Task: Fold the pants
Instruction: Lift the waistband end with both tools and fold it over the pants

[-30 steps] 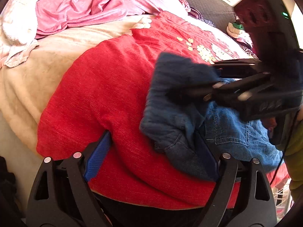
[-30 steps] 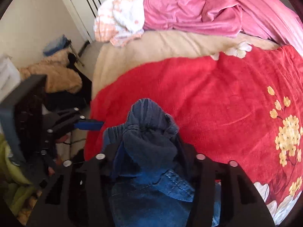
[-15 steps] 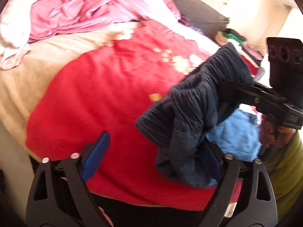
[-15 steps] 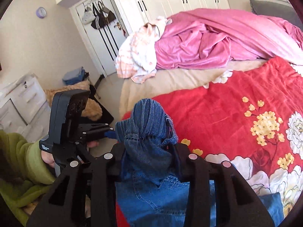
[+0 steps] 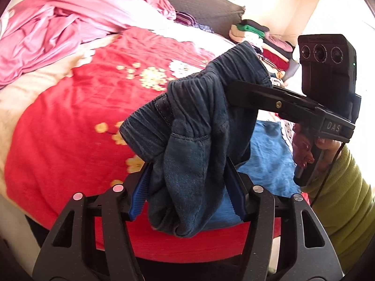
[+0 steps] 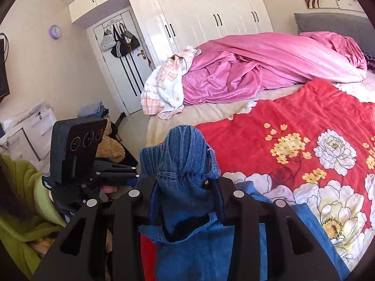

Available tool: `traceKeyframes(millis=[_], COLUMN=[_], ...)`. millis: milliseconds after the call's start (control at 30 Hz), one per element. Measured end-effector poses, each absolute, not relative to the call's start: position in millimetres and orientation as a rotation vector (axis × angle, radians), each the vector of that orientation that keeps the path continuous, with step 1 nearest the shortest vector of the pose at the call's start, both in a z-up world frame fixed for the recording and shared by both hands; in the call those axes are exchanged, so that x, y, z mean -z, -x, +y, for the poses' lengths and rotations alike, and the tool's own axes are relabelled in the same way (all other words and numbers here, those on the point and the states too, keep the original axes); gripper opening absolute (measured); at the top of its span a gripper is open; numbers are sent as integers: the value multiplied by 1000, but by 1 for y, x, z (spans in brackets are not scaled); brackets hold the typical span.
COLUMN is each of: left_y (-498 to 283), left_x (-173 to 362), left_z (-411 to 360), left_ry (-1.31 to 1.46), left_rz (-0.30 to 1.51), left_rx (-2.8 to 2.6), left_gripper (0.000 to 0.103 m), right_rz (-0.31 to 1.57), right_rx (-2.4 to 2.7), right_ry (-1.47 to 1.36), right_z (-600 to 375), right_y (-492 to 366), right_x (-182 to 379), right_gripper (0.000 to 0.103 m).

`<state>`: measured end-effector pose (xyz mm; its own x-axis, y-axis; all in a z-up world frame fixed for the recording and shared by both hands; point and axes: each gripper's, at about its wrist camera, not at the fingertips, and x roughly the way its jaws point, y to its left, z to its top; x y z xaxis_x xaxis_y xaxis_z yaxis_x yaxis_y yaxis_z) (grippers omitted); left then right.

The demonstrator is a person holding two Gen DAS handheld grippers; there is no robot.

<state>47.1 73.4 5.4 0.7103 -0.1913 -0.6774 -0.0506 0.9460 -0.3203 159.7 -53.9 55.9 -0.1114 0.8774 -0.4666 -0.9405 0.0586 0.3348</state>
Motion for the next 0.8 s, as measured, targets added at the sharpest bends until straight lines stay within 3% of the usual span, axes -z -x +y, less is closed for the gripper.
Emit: traceKeyframes(millis=[433,800], left_y=[-64,-47], left_x=[-2,4], left_z=[45,98], left_ry=[292,364], left_rz=[796,754], left_rx=[76,-89], left_gripper=[48,48], right_rz=[645,670], right_rx=[-1492,-1564], right_ry=[95,169], right_z=[-95,-8], right_y=[-165,-165], right_x=[-51,-49], right_gripper=[37,37])
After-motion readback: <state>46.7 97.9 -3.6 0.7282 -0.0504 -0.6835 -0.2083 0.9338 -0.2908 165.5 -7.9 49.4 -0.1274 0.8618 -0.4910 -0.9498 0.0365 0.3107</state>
